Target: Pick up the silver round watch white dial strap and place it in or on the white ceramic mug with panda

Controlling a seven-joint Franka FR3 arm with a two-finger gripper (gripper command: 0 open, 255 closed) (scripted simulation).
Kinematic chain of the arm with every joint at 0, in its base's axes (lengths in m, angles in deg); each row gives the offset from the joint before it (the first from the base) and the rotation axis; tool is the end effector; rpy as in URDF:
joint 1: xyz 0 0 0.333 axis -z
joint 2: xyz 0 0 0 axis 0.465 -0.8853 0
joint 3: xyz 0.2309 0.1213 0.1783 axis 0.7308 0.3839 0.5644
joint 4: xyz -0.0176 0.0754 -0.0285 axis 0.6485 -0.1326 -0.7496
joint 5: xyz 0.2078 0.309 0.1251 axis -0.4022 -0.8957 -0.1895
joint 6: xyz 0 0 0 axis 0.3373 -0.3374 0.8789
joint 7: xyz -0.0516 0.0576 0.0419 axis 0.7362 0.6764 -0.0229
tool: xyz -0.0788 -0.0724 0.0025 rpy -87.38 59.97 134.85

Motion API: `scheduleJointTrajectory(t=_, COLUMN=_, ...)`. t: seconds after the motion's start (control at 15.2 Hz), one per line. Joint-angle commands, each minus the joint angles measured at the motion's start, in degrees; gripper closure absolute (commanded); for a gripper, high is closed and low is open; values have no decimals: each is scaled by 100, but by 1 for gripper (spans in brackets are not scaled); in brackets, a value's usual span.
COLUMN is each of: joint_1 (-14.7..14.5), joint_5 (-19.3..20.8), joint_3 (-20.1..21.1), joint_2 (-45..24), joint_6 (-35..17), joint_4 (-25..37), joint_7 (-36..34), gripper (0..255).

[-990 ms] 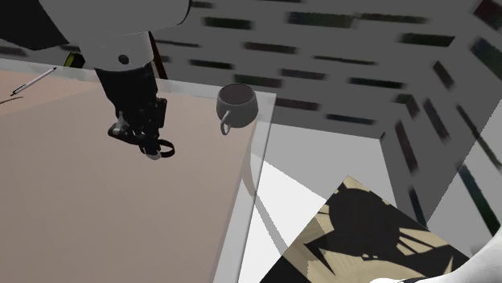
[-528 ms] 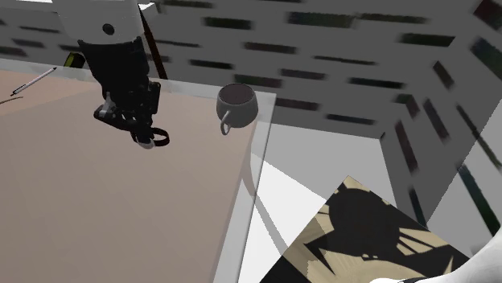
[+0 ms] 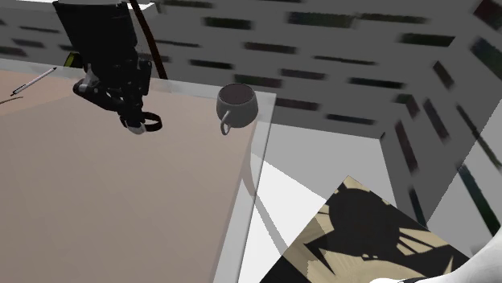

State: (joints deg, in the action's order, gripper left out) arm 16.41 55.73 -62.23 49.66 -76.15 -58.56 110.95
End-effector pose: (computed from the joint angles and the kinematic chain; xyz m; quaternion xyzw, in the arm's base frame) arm 0.5652 0.1599 0.4980 -0.9512 -0.2913 0.0287 0.0977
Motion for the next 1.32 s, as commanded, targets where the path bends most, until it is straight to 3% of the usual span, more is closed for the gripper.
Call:
scheduleJointTrajectory(t=0.0, joint_1=1, joint_5=6, joint_3=0, joint_2=11, joint_6=149, joint_4=138, joint_7=-28, gripper=255)
scheduleJointTrajectory(t=0.13, joint_1=3, joint_5=10, joint_3=-2, joint_2=18, joint_6=281, joint_4=265, joint_7=-50, gripper=255)
scheduleJointTrajectory(t=0.66, joint_1=566, joint_5=67, joint_3=-487, joint_2=274, joint_6=602, joint_4=141, joint_7=947, gripper=255)
scheduleJointTrajectory(t=1.25, joint_1=1179, joint_5=164, joint_3=-1036, joint_2=143, joint_6=1036, joint_4=517, joint_7=2039, gripper=255)
